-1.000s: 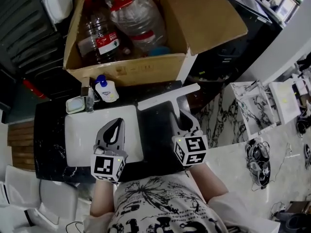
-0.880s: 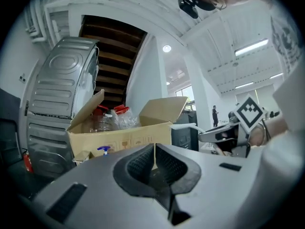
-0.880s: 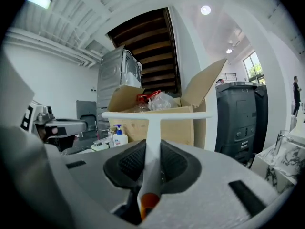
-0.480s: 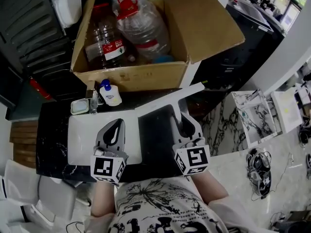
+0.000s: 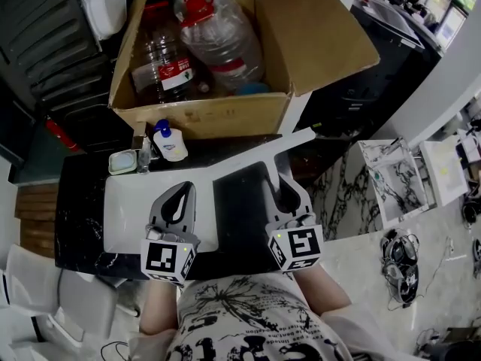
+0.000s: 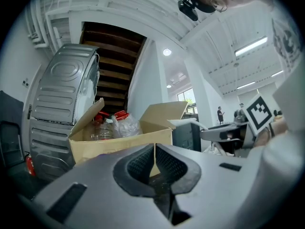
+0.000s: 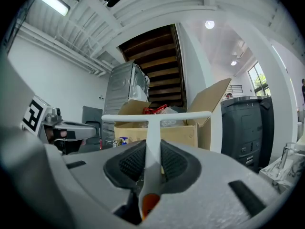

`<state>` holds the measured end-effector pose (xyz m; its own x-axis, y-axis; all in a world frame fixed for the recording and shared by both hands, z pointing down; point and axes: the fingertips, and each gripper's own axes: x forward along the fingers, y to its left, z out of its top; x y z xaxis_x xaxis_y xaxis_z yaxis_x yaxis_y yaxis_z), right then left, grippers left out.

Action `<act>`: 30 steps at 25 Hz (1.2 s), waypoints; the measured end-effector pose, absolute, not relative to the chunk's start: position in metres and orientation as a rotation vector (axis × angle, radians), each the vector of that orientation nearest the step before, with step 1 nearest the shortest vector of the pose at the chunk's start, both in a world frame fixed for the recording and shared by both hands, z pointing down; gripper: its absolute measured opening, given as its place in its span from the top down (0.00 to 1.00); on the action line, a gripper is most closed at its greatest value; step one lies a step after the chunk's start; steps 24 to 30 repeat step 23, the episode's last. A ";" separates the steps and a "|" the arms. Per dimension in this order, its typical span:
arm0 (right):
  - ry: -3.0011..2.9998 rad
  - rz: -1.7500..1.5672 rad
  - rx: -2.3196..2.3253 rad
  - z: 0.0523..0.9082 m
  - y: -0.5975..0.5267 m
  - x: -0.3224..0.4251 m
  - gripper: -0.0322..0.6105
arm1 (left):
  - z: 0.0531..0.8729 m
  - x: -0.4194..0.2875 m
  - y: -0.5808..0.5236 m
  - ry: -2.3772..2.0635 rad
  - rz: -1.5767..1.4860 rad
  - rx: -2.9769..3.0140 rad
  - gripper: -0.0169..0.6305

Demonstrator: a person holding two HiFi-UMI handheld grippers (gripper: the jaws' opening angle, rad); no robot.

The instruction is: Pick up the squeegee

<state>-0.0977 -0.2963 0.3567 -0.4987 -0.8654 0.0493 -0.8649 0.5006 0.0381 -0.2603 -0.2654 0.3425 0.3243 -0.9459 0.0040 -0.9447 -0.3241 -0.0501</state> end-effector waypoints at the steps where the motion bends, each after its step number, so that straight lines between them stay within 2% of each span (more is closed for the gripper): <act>1: -2.668 -0.013 1.538 0.357 -0.296 -0.098 0.84 | 0.343 -0.260 -0.265 1.800 -0.049 -2.525 0.95; 30: -2.664 0.001 1.541 0.359 -0.294 -0.105 0.84 | 0.349 -0.256 -0.262 1.790 -0.051 -2.553 0.95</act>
